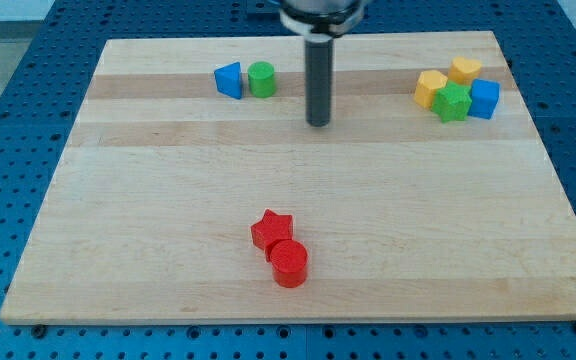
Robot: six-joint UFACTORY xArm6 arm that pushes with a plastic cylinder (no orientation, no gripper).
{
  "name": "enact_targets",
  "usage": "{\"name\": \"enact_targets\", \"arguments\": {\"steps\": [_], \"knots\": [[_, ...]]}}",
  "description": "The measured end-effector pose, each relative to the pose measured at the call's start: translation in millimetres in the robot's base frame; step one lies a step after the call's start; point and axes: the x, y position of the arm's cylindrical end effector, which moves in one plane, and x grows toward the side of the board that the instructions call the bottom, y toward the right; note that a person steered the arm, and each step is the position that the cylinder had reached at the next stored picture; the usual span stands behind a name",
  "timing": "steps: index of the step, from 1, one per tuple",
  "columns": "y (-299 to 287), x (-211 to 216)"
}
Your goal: Slightly move the green circle into the blue triangle
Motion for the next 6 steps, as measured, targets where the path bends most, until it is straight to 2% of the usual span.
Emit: {"name": "enact_targets", "arguments": {"steps": [1,2,3,6], "knots": [[1,-23],[-10,-77],[-31,-101],[-73,-93]]}}
